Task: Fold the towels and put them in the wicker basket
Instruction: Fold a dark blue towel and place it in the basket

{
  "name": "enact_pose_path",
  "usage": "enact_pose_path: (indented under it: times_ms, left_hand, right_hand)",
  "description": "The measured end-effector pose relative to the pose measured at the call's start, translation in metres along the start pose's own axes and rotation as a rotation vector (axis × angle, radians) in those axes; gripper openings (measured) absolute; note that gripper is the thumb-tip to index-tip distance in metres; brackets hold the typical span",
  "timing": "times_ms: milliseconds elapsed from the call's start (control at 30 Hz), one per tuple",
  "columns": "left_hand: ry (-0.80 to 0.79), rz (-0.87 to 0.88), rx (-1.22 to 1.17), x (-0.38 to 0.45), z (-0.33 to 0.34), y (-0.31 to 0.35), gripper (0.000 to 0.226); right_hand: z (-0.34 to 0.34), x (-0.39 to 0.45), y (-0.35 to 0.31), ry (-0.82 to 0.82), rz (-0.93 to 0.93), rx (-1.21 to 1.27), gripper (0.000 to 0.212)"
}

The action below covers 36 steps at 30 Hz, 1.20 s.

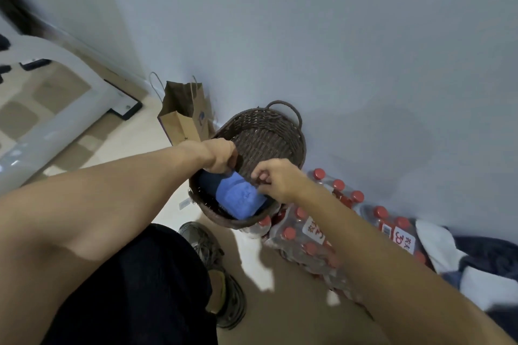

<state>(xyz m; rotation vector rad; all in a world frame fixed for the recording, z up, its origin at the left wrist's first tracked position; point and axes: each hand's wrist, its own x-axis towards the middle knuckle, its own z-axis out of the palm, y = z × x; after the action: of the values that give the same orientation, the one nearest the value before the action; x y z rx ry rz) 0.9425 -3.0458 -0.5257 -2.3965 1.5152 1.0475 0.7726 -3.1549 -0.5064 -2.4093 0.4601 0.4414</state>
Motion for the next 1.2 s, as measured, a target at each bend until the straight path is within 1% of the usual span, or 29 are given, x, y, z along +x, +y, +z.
enact_pose_path:
  times_ms: [67, 100, 133, 200, 267, 333, 400, 467, 500, 567, 633, 733, 800, 833, 867, 900, 967, 1067, 1133, 1200]
  left_hand:
    - [0.063, 0.031, 0.016, 0.000, -0.012, 0.015, 0.021]
    - [0.111, 0.066, 0.016, 0.000, -0.018, 0.028, 0.022]
    - [0.150, 0.111, 0.004, 0.001, -0.024, 0.044, 0.022]
    - [0.181, 0.225, -0.038, -0.001, -0.031, 0.086, 0.017]
    - [0.151, 0.338, -0.077, -0.003, -0.035, 0.137, 0.012]
    - [0.101, 0.432, -0.065, -0.005, -0.034, 0.188, 0.018]
    - [0.089, 0.499, 0.039, -0.006, -0.029, 0.234, 0.024]
    - [0.107, 0.546, 0.177, -0.007, -0.019, 0.274, 0.025]
    - [0.097, 0.563, 0.216, -0.008, -0.012, 0.292, 0.024]
    - [0.030, 0.589, 0.215, -0.007, 0.006, 0.329, 0.021]
    - [-0.018, 0.607, 0.173, -0.005, 0.026, 0.366, 0.023]
    - [-0.021, 0.647, 0.046, 0.002, 0.060, 0.417, 0.021]
    - [-0.053, 0.660, -0.098, 0.008, 0.084, 0.449, 0.018]
    - [-0.081, 0.650, -0.181, 0.011, 0.096, 0.464, 0.020]
    - [-0.100, 0.634, -0.253, 0.015, 0.106, 0.478, 0.026]
    - [-0.111, 0.618, -0.313, 0.018, 0.114, 0.490, 0.036]
    - [-0.149, 0.599, -0.442, 0.022, 0.127, 0.512, 0.051]
    - [-0.171, 0.579, -0.572, 0.031, 0.138, 0.534, 0.056]
    - [-0.166, 0.548, -0.612, 0.034, 0.138, 0.543, 0.064]
    - [-0.173, 0.511, -0.662, 0.033, 0.136, 0.547, 0.074]
  right_hand:
    - [-0.026, -0.041, 0.011, 0.123, 0.068, 0.232, 0.015]
    - [-0.039, -0.066, 0.020, 0.162, 0.108, 0.288, 0.013]
    - [-0.051, -0.092, 0.032, 0.181, 0.144, 0.287, 0.014]
    - [-0.072, -0.147, 0.061, 0.168, 0.216, 0.194, 0.018]
    - [-0.085, -0.203, 0.090, 0.106, 0.314, 0.099, 0.020]
    - [-0.091, -0.254, 0.119, 0.065, 0.454, 0.049, 0.023]
    - [-0.093, -0.297, 0.149, 0.107, 0.580, 0.026, 0.030]
    - [-0.090, -0.331, 0.179, 0.224, 0.689, -0.008, 0.043]
    - [-0.086, -0.347, 0.195, 0.324, 0.734, -0.022, 0.047]
    - [-0.073, -0.371, 0.227, 0.535, 0.820, -0.002, 0.045]
    - [-0.056, -0.390, 0.254, 0.634, 0.921, 0.073, 0.046]
    - [-0.026, -0.409, 0.285, 0.718, 1.021, 0.228, 0.061]
    - [-0.009, -0.415, 0.301, 0.772, 1.056, 0.325, 0.075]
    - [-0.003, -0.416, 0.308, 0.776, 1.066, 0.346, 0.080]
    - [-0.001, -0.415, 0.315, 0.771, 1.072, 0.349, 0.080]
    - [-0.001, -0.413, 0.321, 0.765, 1.074, 0.346, 0.077]
    - [-0.005, -0.410, 0.330, 0.779, 1.084, 0.365, 0.060]
    - [-0.010, -0.410, 0.336, 0.838, 1.083, 0.437, 0.035]
    - [-0.016, -0.412, 0.336, 0.874, 1.082, 0.568, 0.030]
    - [-0.024, -0.415, 0.330, 0.906, 1.067, 0.753, 0.031]
